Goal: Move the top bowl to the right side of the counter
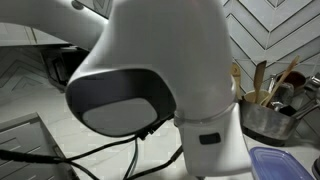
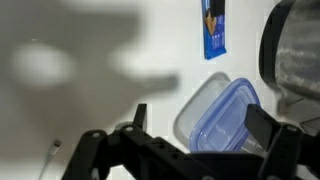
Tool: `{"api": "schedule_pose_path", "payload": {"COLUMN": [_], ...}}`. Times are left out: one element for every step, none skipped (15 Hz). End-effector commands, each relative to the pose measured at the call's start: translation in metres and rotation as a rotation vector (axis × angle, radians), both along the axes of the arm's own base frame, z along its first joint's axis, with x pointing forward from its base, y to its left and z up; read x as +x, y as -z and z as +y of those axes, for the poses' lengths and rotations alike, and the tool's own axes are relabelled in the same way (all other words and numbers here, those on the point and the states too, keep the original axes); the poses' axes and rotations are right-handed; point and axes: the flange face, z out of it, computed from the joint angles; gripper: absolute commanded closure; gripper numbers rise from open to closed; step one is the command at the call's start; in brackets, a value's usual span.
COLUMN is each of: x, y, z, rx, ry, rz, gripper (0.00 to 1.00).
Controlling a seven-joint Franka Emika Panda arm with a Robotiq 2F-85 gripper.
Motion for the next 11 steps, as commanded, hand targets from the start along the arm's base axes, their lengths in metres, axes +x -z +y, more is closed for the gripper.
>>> {"api": "schedule_pose_path", "payload": {"x": [-0.021, -0.022, -0.023, -0.024, -0.025, -0.011, -0.011, -0.013, -0.014, -0.015, -0.015], "y": [-0.007, -0.009, -0.013, -0.015, -0.016, -0.014, -0.016, -0.017, -0.018, -0.018, -0.018], "z": [0.031, 0.040, 0.049, 0.060, 0.069, 0.047, 0.056, 0.062, 0.064, 0.065, 0.065], "rx": [-0.023, -0.047, -0.068, -0.089, -0.105, -0.082, -0.093, -0.100, -0.104, -0.107, -0.108], "ry": [-0.187, -0.234, -0.283, -0.332, -0.381, -0.293, -0.326, -0.343, -0.353, -0.357, -0.360], "rz": [0.072, 0.093, 0.110, 0.124, 0.137, 0.109, 0.115, 0.116, 0.117, 0.117, 0.118], "gripper": [0.00, 0.00, 0.00, 0.00, 0.00, 0.00, 0.00, 0.00, 0.00, 0.00, 0.00]}}
